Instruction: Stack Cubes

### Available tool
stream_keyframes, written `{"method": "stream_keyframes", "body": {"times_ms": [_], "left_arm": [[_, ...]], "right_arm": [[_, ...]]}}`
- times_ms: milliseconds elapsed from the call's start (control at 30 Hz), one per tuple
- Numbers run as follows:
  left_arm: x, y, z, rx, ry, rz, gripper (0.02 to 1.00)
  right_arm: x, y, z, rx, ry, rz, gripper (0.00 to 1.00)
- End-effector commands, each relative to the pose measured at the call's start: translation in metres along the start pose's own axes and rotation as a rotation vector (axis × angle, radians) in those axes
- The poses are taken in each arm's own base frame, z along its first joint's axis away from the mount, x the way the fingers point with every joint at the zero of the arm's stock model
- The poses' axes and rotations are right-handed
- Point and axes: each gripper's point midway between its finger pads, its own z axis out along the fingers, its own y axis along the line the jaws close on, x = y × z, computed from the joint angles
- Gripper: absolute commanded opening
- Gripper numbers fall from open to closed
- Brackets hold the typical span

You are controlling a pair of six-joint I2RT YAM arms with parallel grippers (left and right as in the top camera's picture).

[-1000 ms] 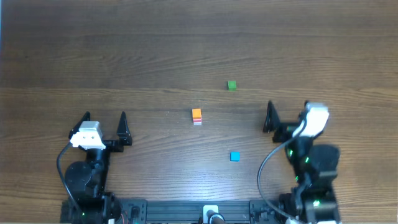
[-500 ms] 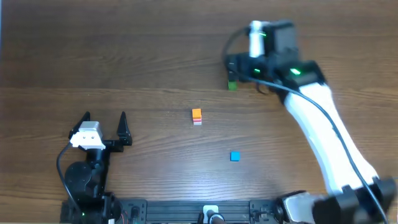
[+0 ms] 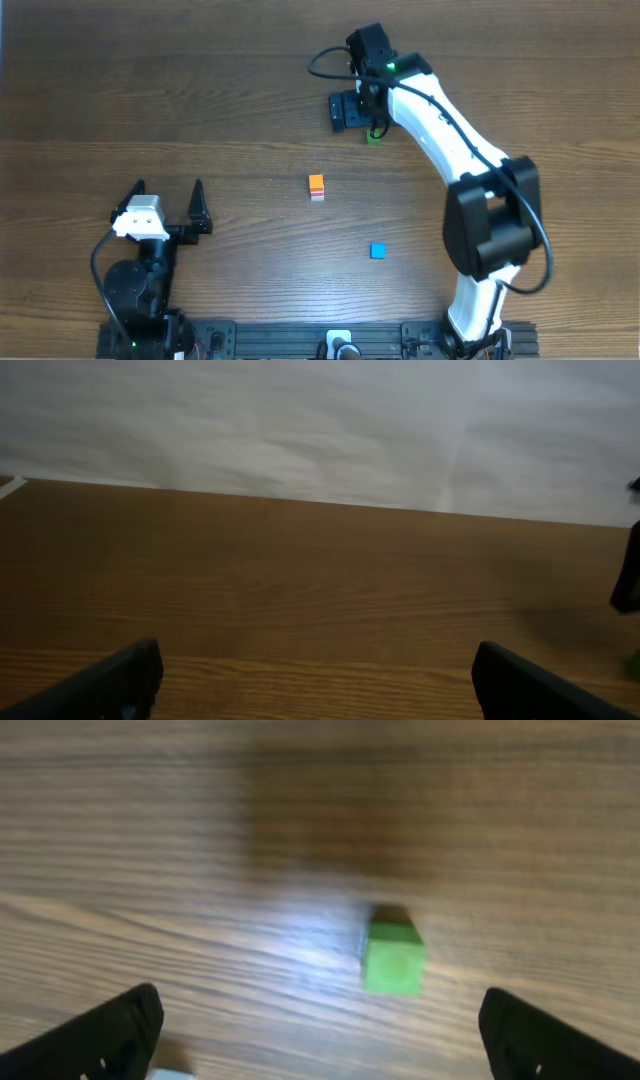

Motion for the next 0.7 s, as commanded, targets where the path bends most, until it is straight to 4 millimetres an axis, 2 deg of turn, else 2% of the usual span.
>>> {"method": "stream_keyframes", "body": {"times_ms": [33,133,367,533,667,700], "left_arm": [[0.001,0.0,0.0,0.005,0.001,0.011,1.0],[0.001,0.0,0.0,0.005,0.0,0.011,1.0],[0.001,0.0,0.0,0.005,0.0,0.011,1.0],[0.001,0.0,0.0,0.005,0.001,0.011,1.0],[0.001,0.0,0.0,0.005,0.001,0.011,1.0],[0.001,0.0,0.0,0.005,0.0,0.011,1.0]], "right_arm": [[-0.002,-0.019,0.015,0.112,0.036,0.054,0.993],[0.005,-0.024,0.03,0.127,0.076,0.067,0.993],[0.013,-0.03,0.048,0.138,0.122,0.087,0.989],[0.018,-0.028,0.057,0.098,0.159,0.112,0.928],[0.02,-0.028,0.059,0.093,0.166,0.114,0.781],[0.02,-0.028,0.059,0.093,0.169,0.114,0.684]]}}
